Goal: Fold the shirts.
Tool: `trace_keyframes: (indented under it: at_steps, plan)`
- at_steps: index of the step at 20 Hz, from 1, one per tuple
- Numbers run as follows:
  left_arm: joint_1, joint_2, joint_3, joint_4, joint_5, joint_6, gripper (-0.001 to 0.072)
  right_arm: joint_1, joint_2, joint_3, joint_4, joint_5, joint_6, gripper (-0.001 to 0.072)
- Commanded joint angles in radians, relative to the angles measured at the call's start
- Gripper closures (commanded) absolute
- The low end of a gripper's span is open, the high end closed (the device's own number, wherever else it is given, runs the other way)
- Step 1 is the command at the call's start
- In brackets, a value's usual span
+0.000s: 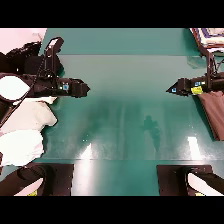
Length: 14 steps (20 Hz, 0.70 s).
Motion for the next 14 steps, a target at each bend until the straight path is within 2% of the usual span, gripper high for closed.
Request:
trace_keyframes:
  at_steps: [1, 12, 14]
  plan:
    - [0.000, 0.000, 0.001, 0.000, 0.002, 0.000, 0.0682, 0.002, 0.000, 0.001, 0.001, -0.005, -0.001, 0.0694]
    - [0.000, 0.000, 0.001, -0.001, 0.003, 0.000, 0.0682, 0.002, 0.000, 0.001, 0.000, -0.011, -0.001, 0.0694]
    - [0.000, 0.000, 0.001, 0.000, 0.035, 0.001, 0.0682, 0.002, 0.000, 0.001, 0.001, -0.011, -0.001, 0.0694]
